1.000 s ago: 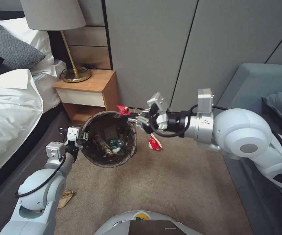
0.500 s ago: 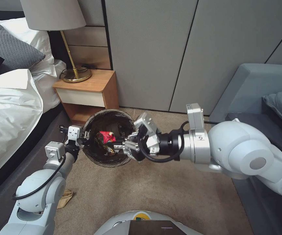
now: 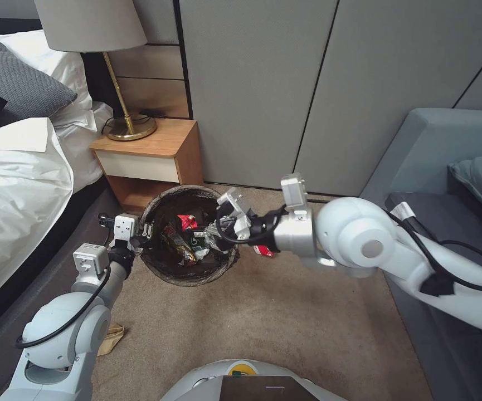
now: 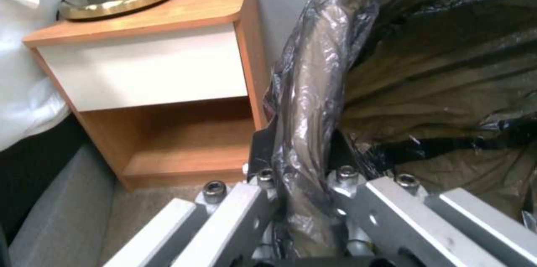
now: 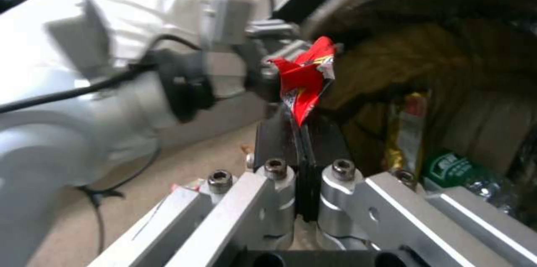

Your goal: Pick up the trash bin, then pick up the garbage from the floor and place it into the trash bin.

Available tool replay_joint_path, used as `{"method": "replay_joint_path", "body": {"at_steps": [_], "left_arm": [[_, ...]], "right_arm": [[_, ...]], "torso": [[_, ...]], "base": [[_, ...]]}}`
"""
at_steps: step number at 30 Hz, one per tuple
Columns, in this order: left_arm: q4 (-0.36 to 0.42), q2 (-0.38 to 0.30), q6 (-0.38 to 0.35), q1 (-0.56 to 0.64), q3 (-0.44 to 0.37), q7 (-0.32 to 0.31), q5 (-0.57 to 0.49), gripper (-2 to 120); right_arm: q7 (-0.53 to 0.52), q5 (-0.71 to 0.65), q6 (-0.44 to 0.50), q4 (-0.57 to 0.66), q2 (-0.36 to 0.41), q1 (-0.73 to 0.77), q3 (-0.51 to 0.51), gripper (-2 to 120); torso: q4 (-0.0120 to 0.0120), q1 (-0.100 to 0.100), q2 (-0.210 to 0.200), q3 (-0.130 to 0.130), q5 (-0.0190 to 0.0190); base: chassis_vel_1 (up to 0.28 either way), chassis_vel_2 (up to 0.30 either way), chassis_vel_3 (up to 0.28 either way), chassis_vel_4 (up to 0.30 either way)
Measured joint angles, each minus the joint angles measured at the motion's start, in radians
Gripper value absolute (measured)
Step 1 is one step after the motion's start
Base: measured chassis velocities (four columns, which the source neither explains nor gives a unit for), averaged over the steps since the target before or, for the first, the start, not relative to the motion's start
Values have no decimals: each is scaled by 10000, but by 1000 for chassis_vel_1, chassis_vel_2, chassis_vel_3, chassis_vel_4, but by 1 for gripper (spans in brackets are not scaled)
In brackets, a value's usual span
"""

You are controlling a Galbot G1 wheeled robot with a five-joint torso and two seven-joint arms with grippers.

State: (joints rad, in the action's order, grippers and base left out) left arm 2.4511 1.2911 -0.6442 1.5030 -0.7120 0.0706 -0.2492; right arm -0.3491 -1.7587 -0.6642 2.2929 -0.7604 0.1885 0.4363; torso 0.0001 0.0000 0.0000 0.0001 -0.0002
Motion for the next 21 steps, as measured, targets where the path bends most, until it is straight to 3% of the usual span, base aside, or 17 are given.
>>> {"method": "replay_joint_path", "body": {"at_steps": [13, 21], "left_arm": [[-69, 20, 24, -57, 5, 22, -11, 0], [-161, -79, 33, -83, -49, 18, -63, 0]], "right_arm": [[-796, -70, -54, -822, -881, -368, 696, -2], [-1301, -502, -128, -937, -1118, -390, 559, 29]], "torso": [[0, 0, 0, 0, 0], [-1, 0, 0, 0, 1]], "base": [[0, 0, 0, 0], [0, 0, 0, 0]]}}
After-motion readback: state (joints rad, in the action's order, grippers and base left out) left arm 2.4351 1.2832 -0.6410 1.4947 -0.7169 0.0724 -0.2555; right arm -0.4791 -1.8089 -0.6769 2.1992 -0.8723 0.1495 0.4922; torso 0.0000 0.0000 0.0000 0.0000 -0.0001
